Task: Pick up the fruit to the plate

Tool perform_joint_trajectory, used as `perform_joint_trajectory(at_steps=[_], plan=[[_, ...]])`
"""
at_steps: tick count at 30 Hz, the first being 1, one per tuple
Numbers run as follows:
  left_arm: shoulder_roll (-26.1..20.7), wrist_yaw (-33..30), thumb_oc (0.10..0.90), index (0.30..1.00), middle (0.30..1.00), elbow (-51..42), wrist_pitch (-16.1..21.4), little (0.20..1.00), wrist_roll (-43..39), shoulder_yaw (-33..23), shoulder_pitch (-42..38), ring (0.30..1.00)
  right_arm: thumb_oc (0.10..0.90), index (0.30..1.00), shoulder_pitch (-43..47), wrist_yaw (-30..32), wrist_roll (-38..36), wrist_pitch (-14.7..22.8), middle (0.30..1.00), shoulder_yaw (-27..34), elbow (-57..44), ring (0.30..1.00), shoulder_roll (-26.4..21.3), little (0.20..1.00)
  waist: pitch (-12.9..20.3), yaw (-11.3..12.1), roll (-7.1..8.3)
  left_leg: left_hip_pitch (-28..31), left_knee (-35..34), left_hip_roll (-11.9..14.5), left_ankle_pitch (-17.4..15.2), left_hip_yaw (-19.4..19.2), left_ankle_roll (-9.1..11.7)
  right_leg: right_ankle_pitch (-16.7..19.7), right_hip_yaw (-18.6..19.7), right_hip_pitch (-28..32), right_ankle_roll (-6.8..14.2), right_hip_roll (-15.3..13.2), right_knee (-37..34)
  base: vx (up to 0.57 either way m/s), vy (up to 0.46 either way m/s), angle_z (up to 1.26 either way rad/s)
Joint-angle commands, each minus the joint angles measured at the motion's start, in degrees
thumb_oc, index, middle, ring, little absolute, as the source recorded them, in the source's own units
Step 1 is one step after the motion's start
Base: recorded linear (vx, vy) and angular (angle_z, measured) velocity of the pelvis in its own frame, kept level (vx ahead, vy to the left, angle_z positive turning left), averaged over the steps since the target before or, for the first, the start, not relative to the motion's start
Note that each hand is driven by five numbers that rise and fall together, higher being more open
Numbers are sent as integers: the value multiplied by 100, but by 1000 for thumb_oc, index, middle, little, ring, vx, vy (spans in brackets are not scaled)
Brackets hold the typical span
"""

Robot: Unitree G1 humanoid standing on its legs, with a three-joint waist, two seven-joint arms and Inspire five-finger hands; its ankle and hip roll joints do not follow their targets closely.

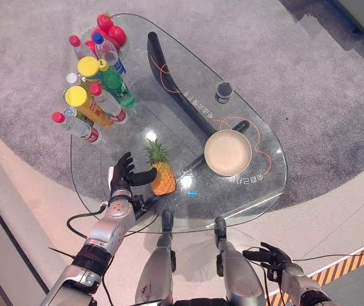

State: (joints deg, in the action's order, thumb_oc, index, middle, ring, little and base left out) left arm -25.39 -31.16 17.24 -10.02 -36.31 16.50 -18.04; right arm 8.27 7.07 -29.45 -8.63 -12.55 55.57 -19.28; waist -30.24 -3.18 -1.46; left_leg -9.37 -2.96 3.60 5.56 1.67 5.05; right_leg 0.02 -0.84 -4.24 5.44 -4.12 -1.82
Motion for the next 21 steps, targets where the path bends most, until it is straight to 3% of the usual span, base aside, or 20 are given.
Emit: perform_joint_trajectory(at_steps=[1,10,21], plan=[[-61,-64,800,900,900,-527,175,900,-298,-397,-138,900,800,900,-434,51,-192,-250,900,-357,-278,900,102,900,44,31,23,-165,901,-171,-184,-419,-380,523,-530,-419,-330,-247,442,46,-14,1],[25,1,800,900,900,-711,-183,900,-663,-287,98,900,800,900,-413,94,-254,-286,900,-329,-280,900,89,900,44,56,-85,-289,976,-226,-178,-353,-374,506,-577,-521,-351,-275,520,18,-4,0],[104,178,800,900,900,-242,63,900,-867,-92,-85,900,800,900,-319,42,-221,-210,900,-411,-214,900,7,900,44,-78,-78,-593,999,-188,-121,-499,-378,564,-391,-930,-338,-220,604,16,23,-7]])
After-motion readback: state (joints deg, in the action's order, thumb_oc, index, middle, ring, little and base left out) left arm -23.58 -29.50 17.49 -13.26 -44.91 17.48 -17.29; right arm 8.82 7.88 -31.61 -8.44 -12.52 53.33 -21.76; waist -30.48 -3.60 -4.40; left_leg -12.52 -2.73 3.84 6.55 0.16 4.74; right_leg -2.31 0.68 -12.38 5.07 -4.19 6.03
